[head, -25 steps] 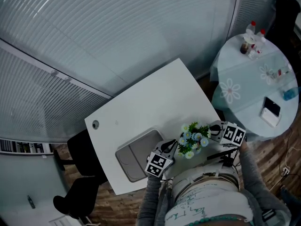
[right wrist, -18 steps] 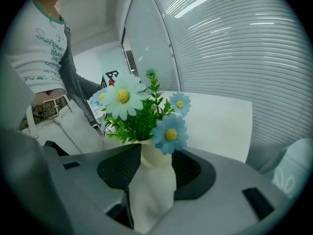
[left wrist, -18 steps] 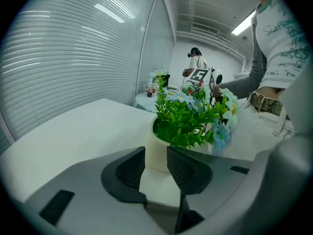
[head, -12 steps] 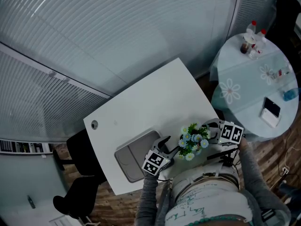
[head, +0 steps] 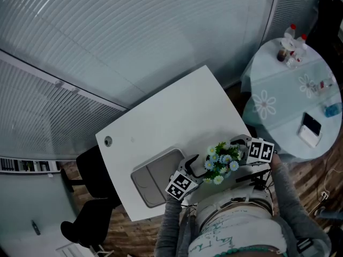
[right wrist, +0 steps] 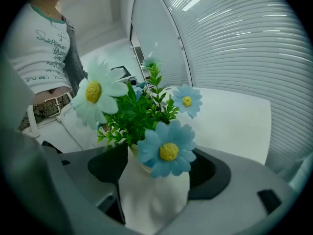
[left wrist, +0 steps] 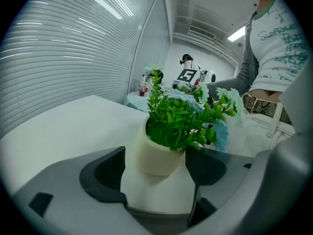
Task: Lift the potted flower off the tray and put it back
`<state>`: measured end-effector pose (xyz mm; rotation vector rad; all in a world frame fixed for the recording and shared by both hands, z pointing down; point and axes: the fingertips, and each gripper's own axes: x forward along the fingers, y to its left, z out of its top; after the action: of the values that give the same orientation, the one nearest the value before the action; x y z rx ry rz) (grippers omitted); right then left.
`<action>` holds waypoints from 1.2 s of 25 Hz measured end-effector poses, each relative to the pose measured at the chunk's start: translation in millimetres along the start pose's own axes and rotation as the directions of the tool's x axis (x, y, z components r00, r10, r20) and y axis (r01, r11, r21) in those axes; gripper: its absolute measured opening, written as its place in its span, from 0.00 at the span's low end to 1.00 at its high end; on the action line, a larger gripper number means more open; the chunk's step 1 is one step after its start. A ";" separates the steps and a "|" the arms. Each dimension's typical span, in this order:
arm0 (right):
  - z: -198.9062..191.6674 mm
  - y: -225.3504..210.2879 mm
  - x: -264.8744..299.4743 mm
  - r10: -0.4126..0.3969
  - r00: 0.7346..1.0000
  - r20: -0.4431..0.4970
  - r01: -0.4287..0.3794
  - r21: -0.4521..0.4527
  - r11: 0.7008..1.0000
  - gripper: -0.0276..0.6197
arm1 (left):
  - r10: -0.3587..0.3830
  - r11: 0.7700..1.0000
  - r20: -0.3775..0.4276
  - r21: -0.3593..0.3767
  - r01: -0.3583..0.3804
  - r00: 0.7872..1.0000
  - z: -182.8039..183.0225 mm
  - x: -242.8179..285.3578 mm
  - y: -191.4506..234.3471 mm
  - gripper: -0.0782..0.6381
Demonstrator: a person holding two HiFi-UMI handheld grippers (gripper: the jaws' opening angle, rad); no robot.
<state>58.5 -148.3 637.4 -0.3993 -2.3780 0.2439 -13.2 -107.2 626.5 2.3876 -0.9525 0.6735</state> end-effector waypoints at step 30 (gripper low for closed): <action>8.9 5.9 23.3 0.084 0.996 -0.041 -0.089 -0.163 0.983 0.64 | -0.022 0.996 -0.079 0.085 0.029 0.997 0.9 31.2 -11.5 0.68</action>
<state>37.3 -135.2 643.6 -0.5810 -2.3580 0.0789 15.3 -115.6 641.5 2.4247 -0.8752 0.8069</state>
